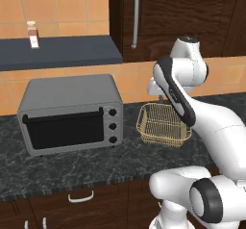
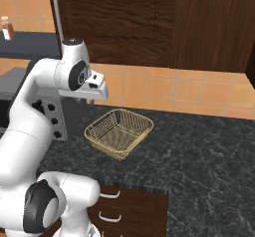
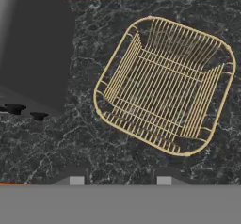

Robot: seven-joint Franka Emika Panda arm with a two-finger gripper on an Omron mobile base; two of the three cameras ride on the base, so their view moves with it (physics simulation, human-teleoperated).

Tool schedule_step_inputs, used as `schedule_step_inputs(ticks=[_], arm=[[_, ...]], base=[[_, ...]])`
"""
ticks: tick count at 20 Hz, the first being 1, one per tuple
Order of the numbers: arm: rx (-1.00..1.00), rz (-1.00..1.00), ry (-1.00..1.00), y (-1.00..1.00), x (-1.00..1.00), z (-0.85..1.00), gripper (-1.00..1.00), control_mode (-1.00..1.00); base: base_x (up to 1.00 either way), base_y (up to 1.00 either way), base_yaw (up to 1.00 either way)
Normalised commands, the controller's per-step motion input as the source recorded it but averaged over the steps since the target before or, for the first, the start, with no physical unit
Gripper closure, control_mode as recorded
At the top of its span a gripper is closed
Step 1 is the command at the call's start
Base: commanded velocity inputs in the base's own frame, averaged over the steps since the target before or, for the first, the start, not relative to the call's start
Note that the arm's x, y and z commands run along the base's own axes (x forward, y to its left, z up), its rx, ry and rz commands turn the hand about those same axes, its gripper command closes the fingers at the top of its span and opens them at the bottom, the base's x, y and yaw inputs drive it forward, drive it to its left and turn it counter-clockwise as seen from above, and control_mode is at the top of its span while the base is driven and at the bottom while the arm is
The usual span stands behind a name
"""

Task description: Open the cabinet, pick up the bread from the cabinet and place it in the basket. Then move the basket to the dining counter.

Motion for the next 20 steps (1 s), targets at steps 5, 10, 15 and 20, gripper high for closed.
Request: schedule_step_inputs(ticks=[5, 10, 15, 20], arm=[[0.0, 0.08, -0.07, 0.09, -0.7, 0.0, -1.0, -1.0], [0.0, 0.04, -0.29, 0.16, -0.65, 0.72, -1.0, -1.0], [0.0, 0.01, -0.41, 0.35, -0.15, 1.0, -1.0, -1.0], [0.0, 0.0, -0.36, 0.16, 0.0, 1.0, -1.0, -1.0]], base=[[0.0, 0.0, 0.0], [0.0, 0.0, 0.0], [0.0, 0.0, 0.0], [0.0, 0.0, 0.0]])
